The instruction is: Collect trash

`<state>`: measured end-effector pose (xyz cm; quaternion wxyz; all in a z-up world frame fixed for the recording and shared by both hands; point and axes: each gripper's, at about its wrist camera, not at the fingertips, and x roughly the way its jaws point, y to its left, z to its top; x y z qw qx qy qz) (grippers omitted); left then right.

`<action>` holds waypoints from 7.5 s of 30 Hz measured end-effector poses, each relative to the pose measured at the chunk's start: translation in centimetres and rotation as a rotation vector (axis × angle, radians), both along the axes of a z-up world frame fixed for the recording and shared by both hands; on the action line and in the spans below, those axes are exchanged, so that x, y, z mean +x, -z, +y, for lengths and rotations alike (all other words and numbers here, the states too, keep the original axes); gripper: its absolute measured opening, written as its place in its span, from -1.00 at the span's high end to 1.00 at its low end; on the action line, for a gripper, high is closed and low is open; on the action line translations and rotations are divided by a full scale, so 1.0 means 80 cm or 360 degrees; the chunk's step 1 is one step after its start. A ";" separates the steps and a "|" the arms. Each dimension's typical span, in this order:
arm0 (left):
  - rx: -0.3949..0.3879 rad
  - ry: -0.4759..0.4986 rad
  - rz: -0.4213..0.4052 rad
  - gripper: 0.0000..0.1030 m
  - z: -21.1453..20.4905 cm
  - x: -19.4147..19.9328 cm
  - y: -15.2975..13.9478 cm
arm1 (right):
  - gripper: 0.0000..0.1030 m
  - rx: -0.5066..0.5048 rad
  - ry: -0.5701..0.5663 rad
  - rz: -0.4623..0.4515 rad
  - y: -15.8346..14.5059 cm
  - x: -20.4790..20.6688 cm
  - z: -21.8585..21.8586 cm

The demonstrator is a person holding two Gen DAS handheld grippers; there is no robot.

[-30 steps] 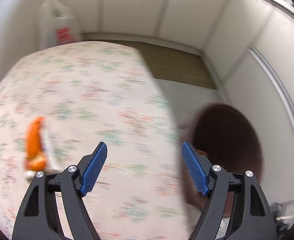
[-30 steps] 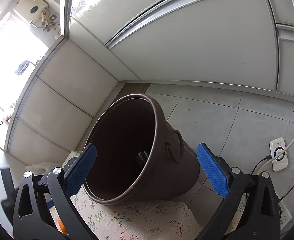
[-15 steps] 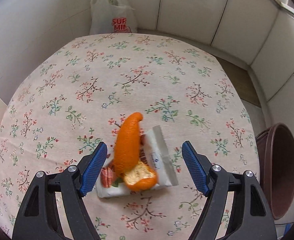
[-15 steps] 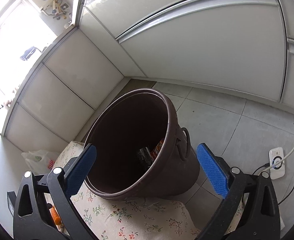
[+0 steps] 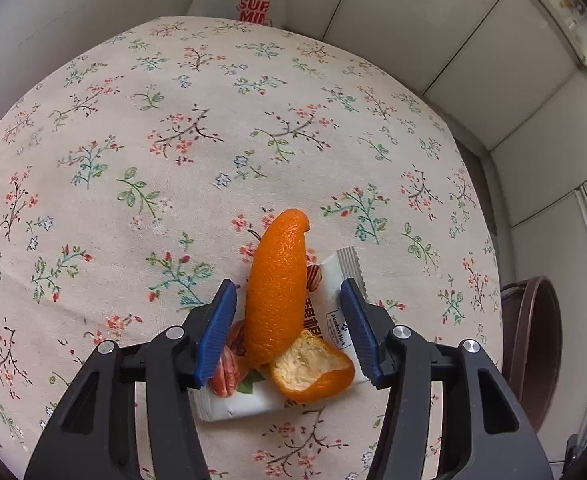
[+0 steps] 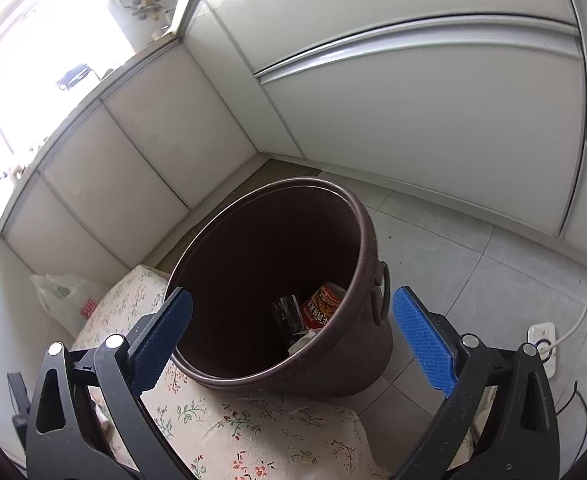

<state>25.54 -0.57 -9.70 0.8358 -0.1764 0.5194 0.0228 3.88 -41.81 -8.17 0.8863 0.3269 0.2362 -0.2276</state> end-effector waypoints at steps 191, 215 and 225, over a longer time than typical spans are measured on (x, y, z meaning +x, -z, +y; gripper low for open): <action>-0.0120 0.0807 -0.0450 -0.35 -0.277 -0.073 -0.175 | -0.86 0.0351 0.0180 -0.0091 0.033 -0.032 -0.027; 0.0232 0.0134 -0.0768 -0.87 0.004 -0.216 -0.137 | -0.86 -0.0588 -0.0500 -0.0119 -0.060 -0.018 0.193; 0.0117 0.0277 -0.0840 -0.87 -0.018 -0.236 -0.125 | -0.86 -0.0557 -0.0671 -0.0067 -0.055 -0.013 0.208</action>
